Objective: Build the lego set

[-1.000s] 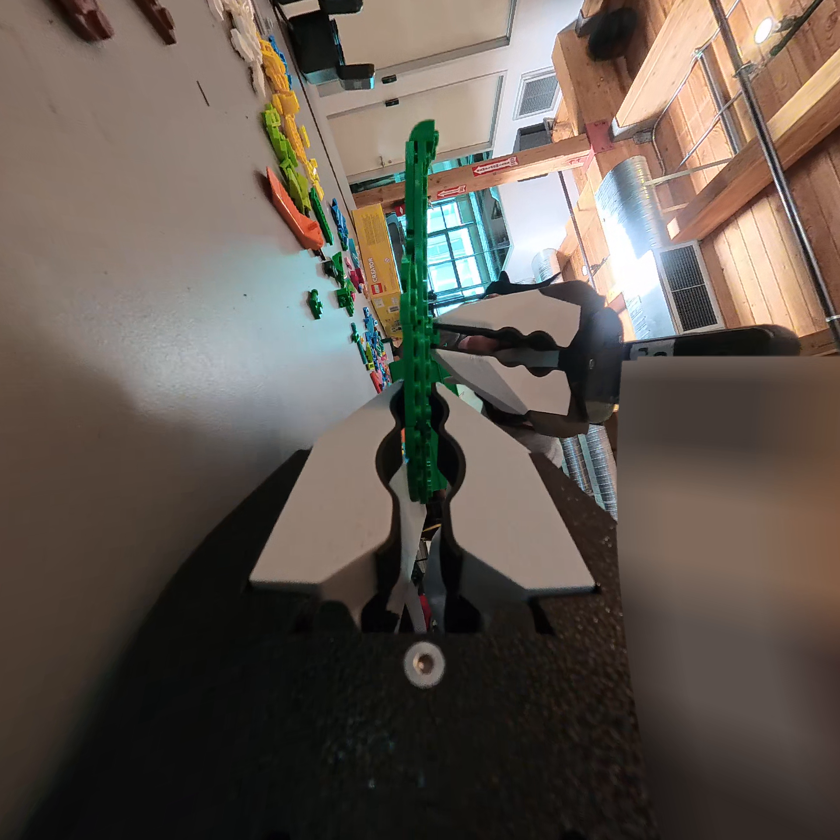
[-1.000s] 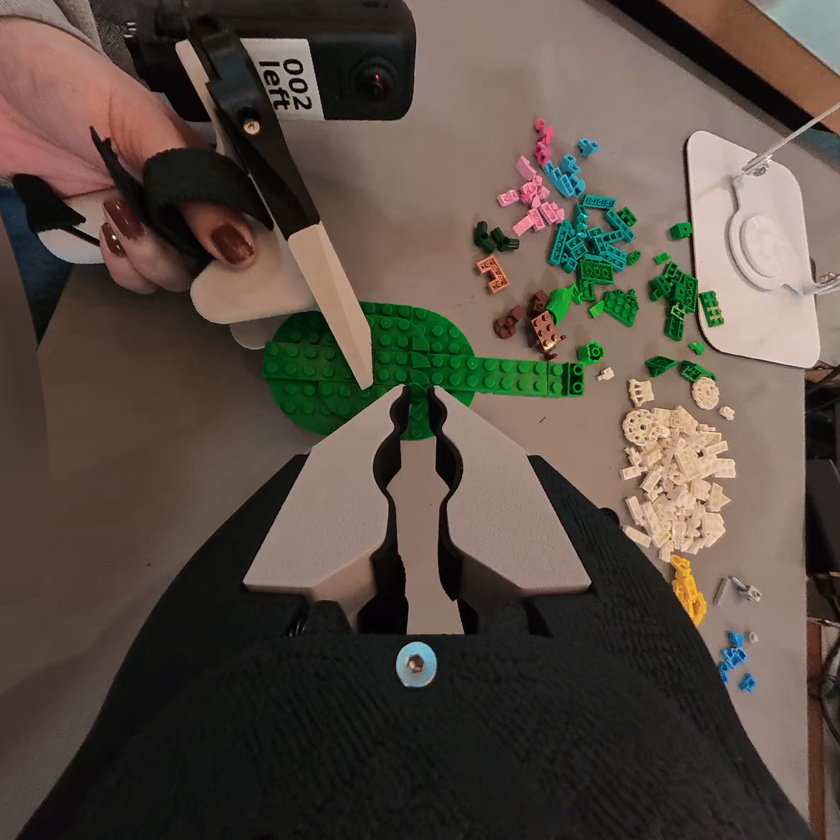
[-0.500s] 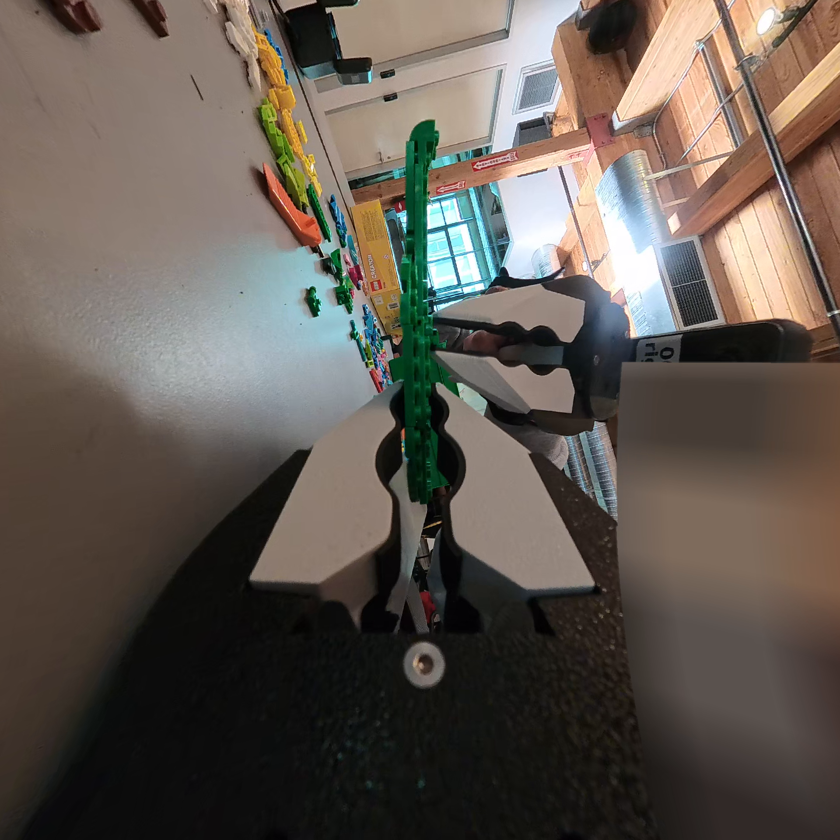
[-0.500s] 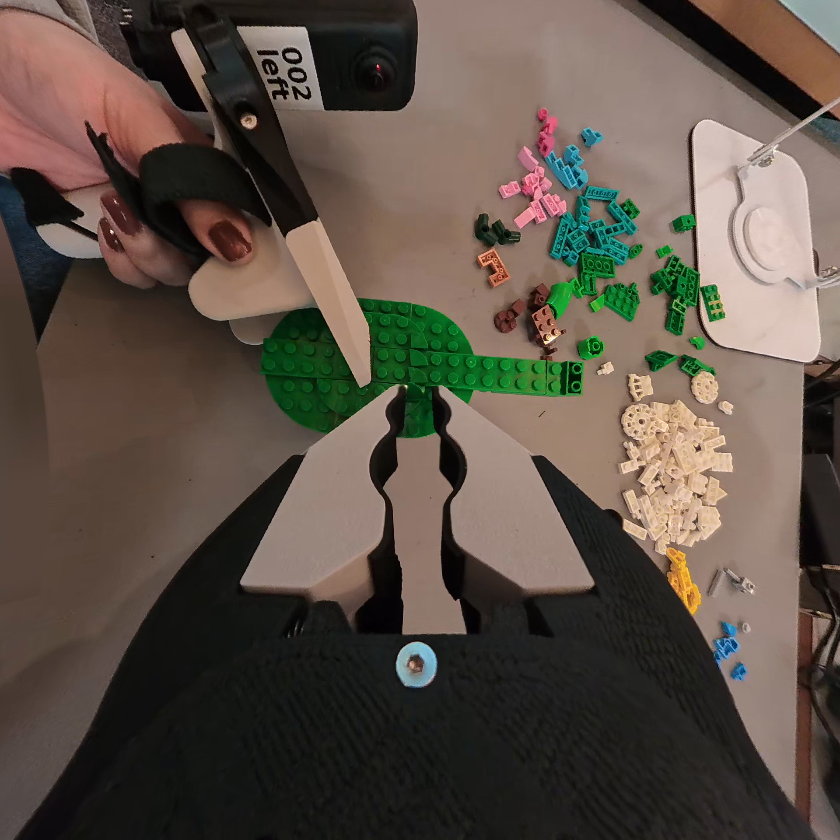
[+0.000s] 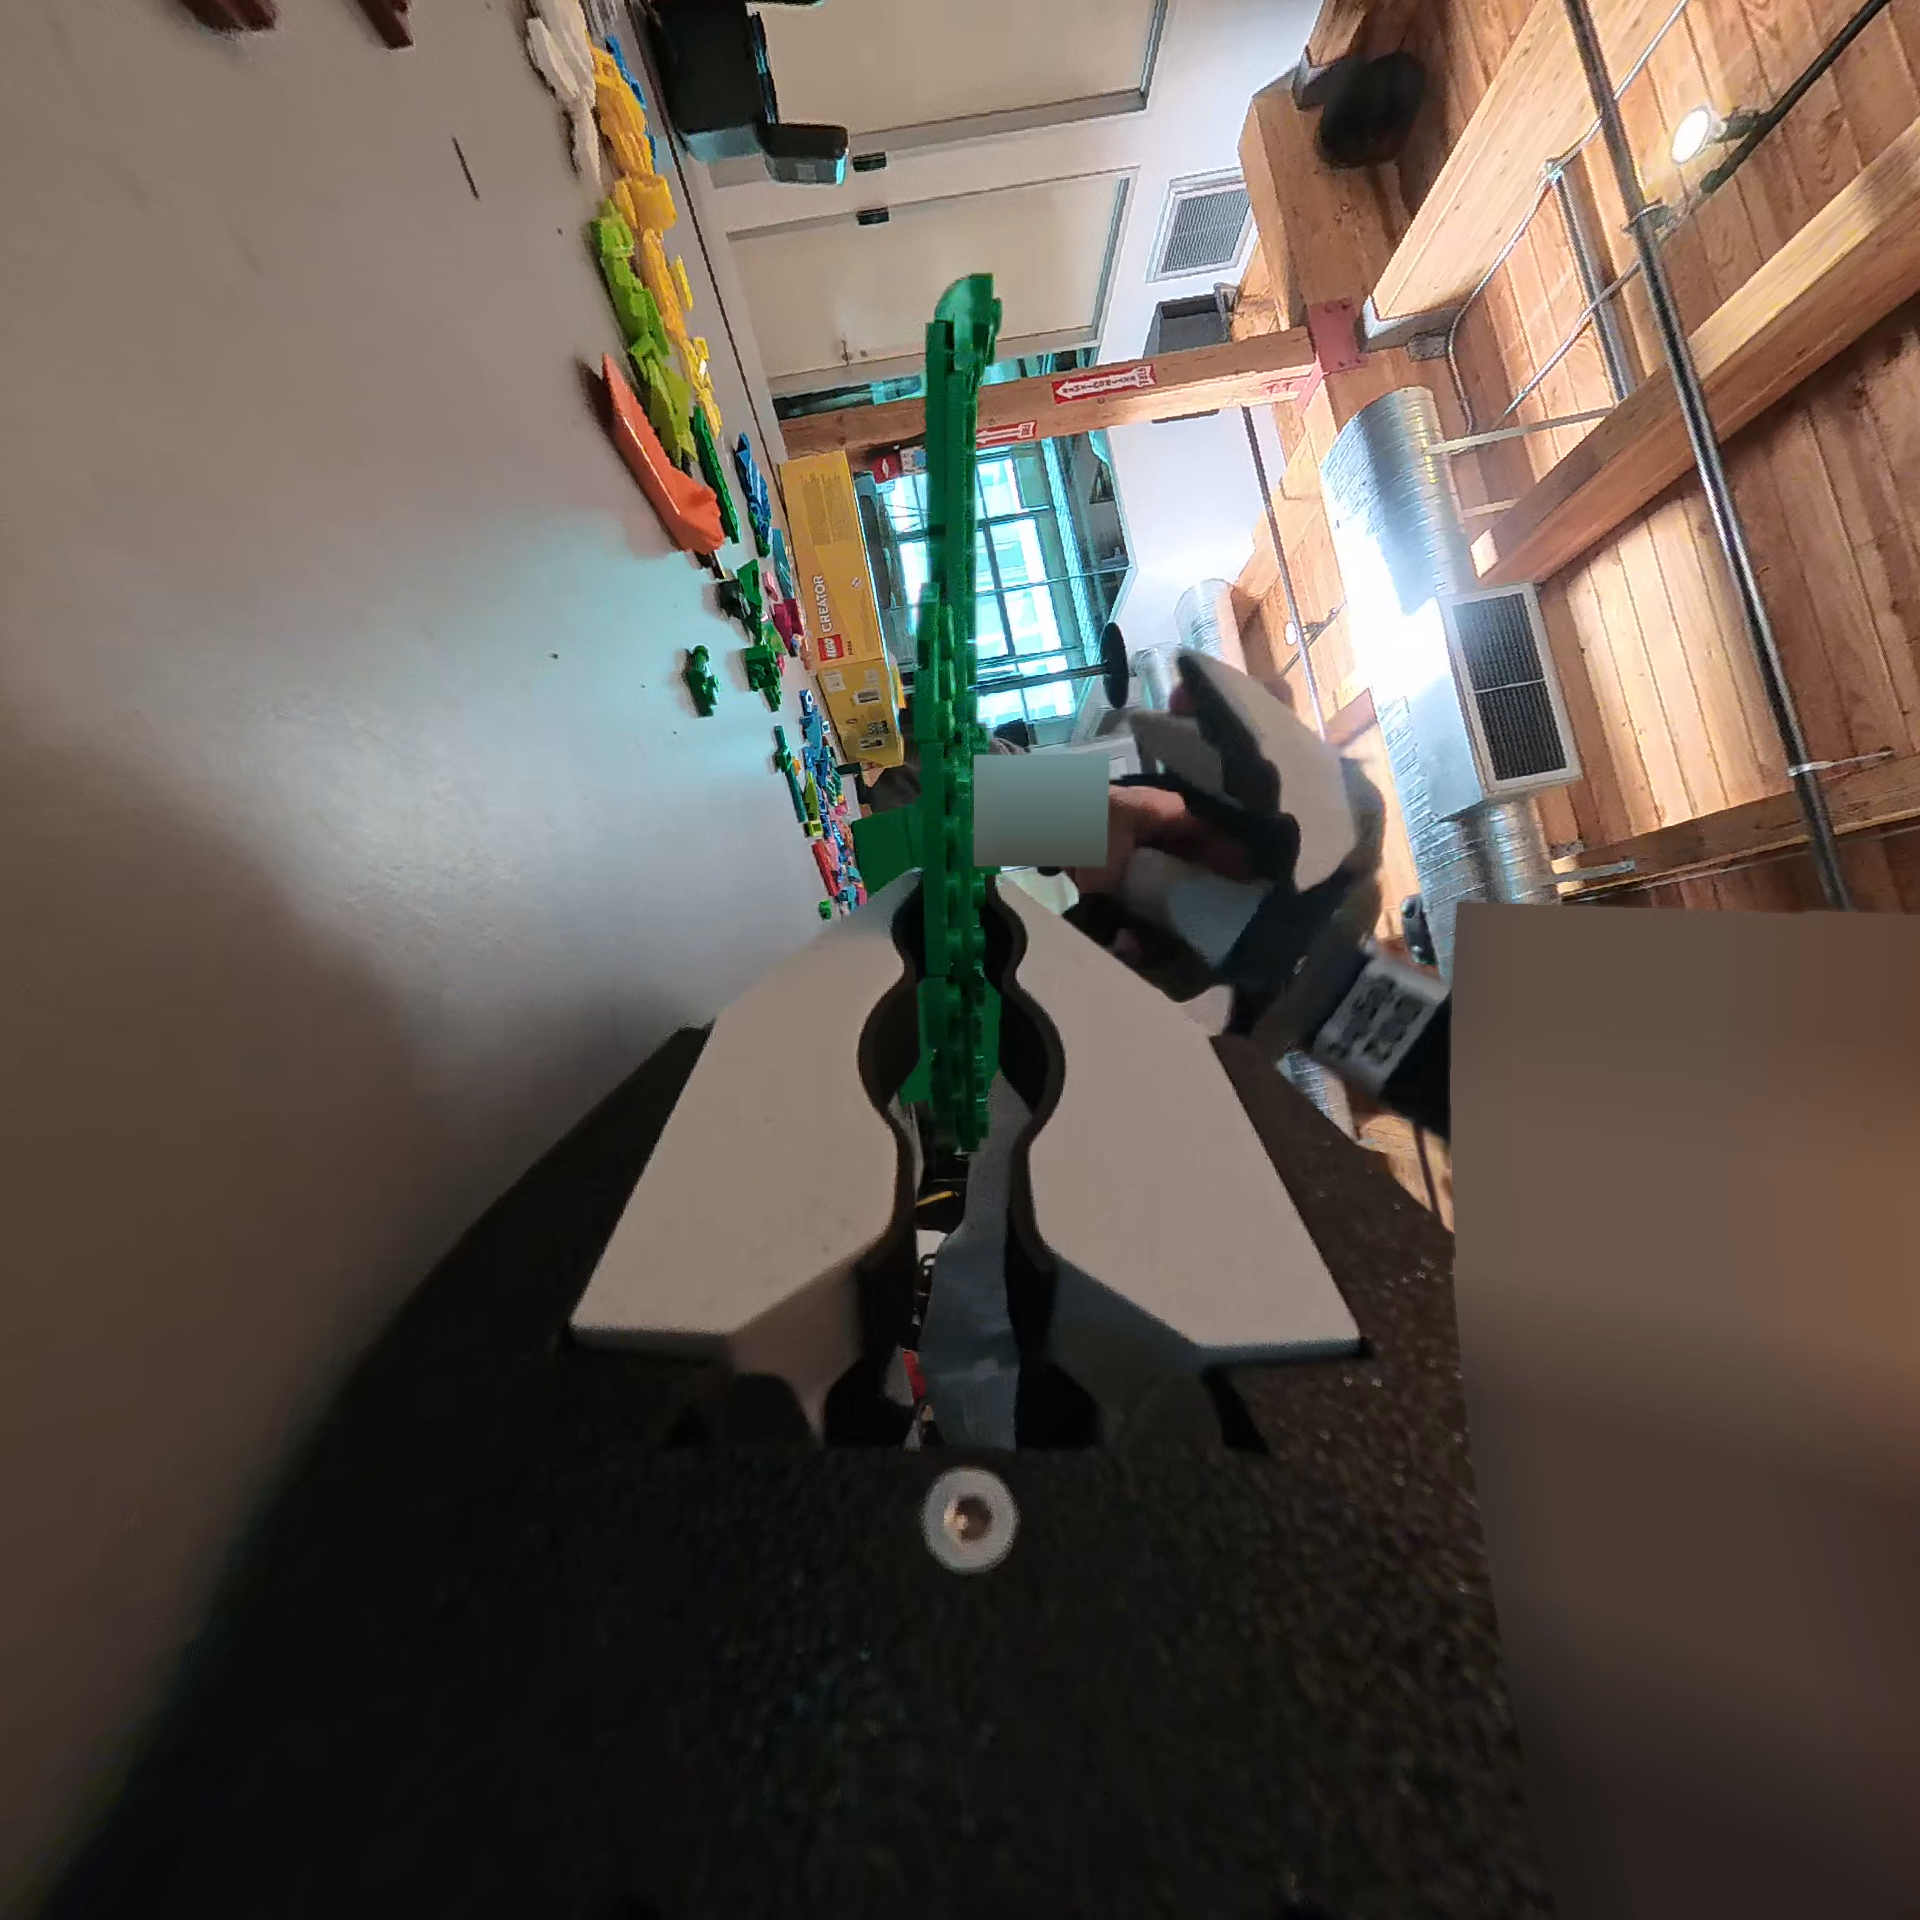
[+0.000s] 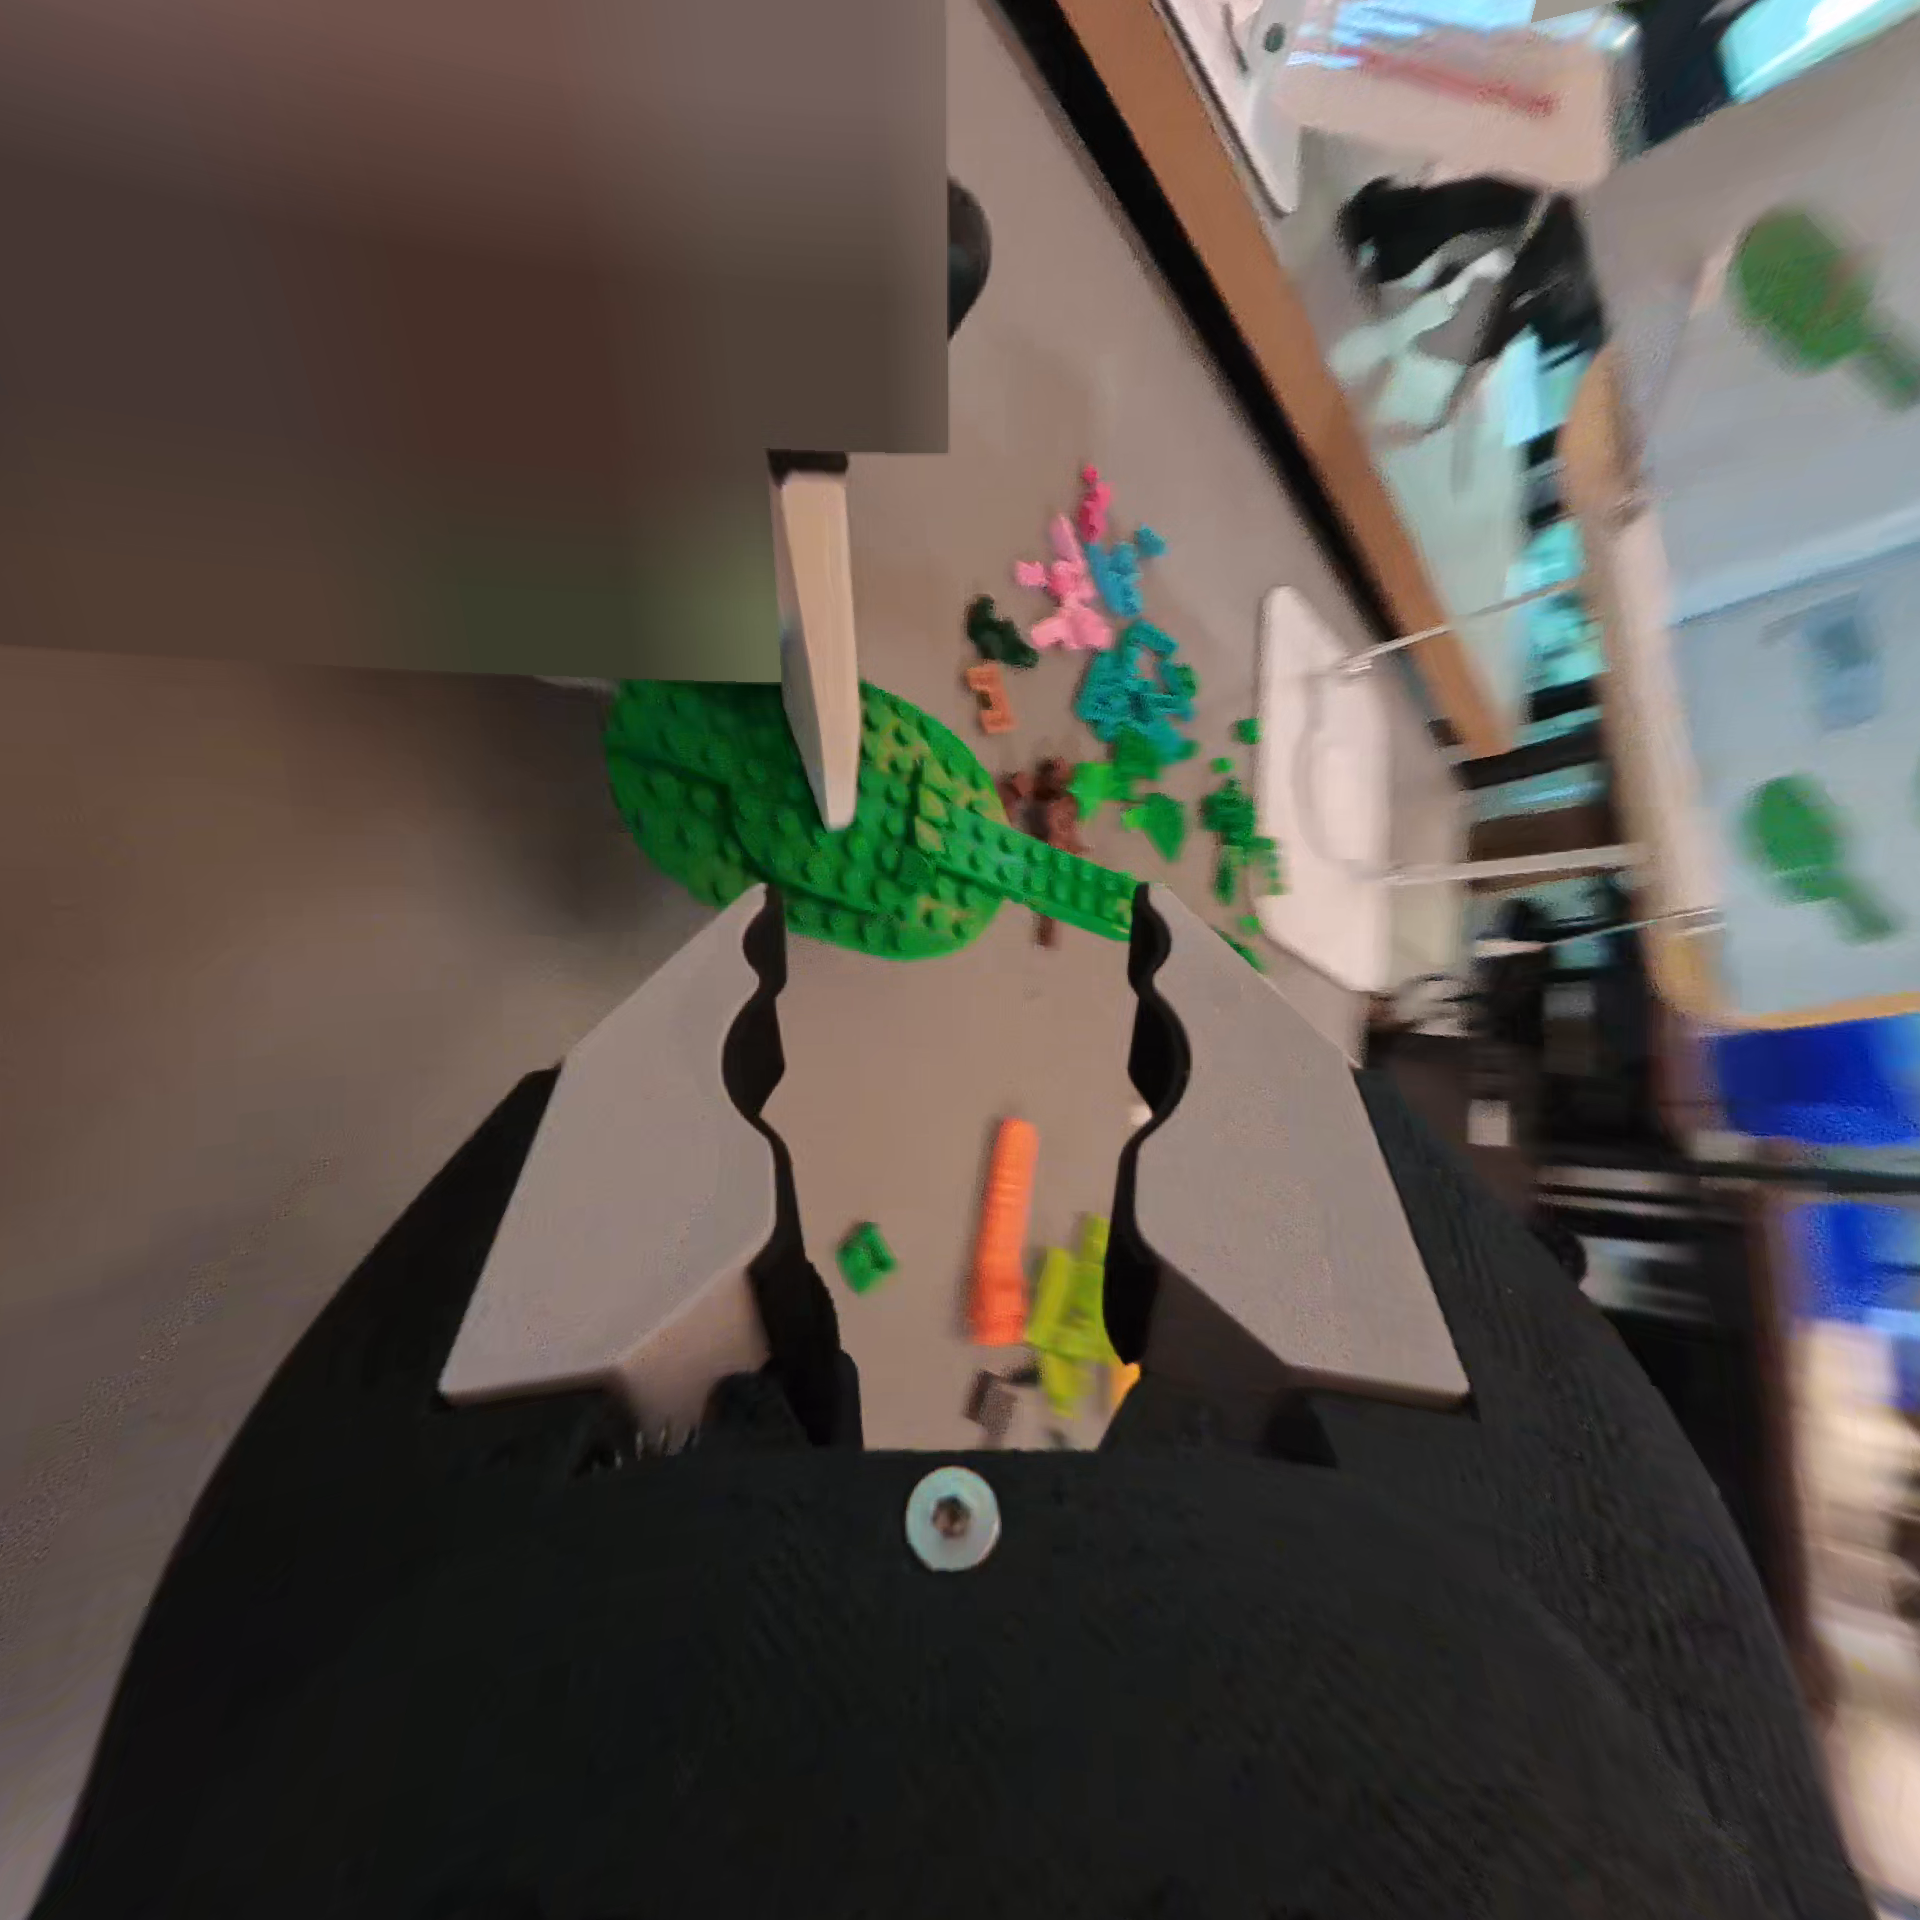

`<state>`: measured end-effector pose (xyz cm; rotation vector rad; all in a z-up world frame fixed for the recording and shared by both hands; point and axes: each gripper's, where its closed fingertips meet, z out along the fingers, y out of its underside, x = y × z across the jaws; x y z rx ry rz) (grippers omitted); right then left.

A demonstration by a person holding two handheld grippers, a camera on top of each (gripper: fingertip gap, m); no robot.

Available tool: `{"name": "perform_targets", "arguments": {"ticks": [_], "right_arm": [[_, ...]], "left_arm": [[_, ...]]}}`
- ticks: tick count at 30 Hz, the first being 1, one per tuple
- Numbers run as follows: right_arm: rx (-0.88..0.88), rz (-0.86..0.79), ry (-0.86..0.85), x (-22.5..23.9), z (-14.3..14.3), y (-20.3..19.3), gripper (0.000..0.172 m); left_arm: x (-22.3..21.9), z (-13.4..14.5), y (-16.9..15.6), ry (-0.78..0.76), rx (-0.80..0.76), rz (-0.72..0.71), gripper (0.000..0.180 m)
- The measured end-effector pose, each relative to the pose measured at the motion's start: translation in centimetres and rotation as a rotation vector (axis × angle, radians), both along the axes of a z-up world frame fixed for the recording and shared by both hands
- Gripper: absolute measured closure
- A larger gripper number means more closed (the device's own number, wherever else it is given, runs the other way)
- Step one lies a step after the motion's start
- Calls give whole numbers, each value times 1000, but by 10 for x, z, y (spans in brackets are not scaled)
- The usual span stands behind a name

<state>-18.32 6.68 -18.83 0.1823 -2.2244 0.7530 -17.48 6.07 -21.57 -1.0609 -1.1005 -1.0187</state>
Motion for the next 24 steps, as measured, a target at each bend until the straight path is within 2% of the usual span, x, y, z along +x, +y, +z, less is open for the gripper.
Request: {"name": "perform_targets", "arguments": {"ticks": [3, 6, 11, 13, 24], "right_arm": [[273, 39, 300, -1, -17, 9, 103], [461, 49, 495, -5, -35, 10, 109], [453, 22, 681, -10, -35, 2, 127], [453, 6, 728, -12, -33, 1, 128], [474, -1, 752, -16, -36, -2, 134]], "left_arm": [[0, 1, 0, -10, 8, -6, 176], [1, 1, 1, -16, 14, -12, 176], [1, 2, 1, -17, 19, -16, 175], [1, 2, 1, -17, 20, -18, 175], [2, 1, 1, -21, 17, -23, 175]]}}
